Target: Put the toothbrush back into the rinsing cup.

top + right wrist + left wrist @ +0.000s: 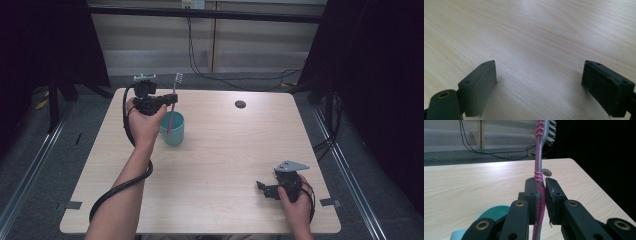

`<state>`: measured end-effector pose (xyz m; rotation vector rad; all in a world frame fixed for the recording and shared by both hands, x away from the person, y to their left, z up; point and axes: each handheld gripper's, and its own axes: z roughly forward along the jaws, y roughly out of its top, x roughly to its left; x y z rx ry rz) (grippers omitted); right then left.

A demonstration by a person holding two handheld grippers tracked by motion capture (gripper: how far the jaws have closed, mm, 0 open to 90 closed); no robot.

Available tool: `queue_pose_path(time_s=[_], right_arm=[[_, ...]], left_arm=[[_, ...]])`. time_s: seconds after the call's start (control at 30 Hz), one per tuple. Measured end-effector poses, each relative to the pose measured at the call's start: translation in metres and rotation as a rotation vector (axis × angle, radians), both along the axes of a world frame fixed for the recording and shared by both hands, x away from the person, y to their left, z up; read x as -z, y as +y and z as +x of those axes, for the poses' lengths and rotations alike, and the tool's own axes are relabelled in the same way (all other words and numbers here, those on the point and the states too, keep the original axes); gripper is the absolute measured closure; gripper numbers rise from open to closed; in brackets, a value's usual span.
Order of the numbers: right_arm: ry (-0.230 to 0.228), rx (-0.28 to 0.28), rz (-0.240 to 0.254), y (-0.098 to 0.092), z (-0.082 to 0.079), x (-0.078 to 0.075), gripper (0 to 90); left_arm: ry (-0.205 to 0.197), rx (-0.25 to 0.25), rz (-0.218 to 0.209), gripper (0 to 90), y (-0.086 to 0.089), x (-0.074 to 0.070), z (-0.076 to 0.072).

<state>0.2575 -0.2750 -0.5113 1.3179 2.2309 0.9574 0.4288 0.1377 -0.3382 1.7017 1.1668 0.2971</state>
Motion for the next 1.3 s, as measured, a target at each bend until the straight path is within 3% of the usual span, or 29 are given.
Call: queue_pose_path(time_s=[0.43,1.3], right_arm=[[0.000,-0.001,0.000,0.000,0.000,0.000,12.0],[-0.002,-0.007,-0.001,0.000,0.000,0.000,12.0]], left_arm=[[-0.007,0.006,-0.016,80.8,-0.002,0.003,0.009],[-0.015,-0.037,-0.022,80.7,-0.002,0.026,0.037]])
